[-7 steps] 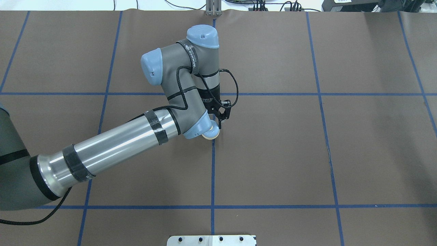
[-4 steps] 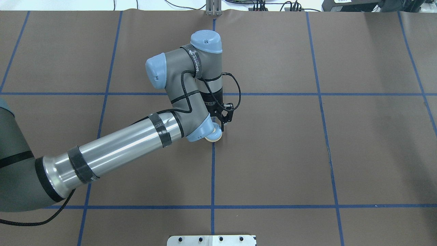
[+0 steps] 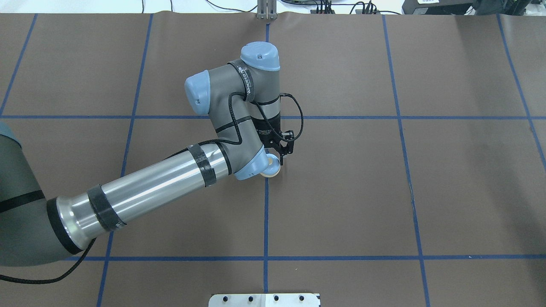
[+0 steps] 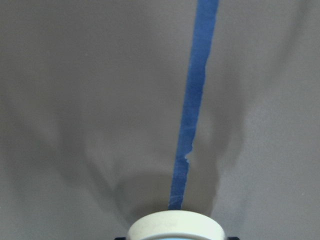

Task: Place and press bell with both arms
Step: 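Lower the bell onto the table center and open the left gripper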

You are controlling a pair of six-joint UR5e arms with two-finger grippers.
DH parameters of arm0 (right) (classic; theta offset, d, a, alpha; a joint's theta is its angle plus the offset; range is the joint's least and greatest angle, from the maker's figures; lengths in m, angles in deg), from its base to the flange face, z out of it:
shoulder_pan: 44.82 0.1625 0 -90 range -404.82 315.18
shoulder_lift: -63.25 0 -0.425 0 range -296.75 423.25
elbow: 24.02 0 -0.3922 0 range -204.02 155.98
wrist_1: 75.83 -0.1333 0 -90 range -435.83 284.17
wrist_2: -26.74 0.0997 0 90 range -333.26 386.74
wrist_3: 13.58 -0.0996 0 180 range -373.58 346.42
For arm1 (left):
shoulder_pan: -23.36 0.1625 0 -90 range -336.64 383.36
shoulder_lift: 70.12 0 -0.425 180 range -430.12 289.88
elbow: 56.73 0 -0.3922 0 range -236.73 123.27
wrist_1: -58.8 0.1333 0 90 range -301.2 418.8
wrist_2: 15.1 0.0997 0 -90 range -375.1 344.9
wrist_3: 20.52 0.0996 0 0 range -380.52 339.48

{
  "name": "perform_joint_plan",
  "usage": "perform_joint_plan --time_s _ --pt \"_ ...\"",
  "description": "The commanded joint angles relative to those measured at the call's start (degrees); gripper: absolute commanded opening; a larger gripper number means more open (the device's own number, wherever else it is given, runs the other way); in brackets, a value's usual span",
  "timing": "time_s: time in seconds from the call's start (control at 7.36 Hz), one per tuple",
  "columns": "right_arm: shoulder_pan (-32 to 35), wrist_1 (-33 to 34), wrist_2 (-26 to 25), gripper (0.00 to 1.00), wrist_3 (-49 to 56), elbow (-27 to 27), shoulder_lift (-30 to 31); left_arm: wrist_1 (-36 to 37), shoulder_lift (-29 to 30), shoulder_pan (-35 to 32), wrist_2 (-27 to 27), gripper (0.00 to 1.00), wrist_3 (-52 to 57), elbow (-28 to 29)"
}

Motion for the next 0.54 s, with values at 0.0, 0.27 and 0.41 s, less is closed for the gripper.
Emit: perform_joint_plan --time_s 0.0,0.27,0.41 --pt "-1.7 -0.1 -0.3 1.0 -0.7 0.0 -2.2 -1.1 -0.1 -0.7 0.2 0.89 -0.5 -0.3" --pt "-4.2 -0.2 -1.2 1.0 -10.0 -0.7 -7.4 0.7 -2.8 -4.9 -0.1 0.97 -1.3 -8.4" --pt "-7.3 -0.2 -3.2 1.0 -20.7 -1.7 -11.3 3.0 -6.7 -6.3 -0.1 0.97 -1.2 -15.0"
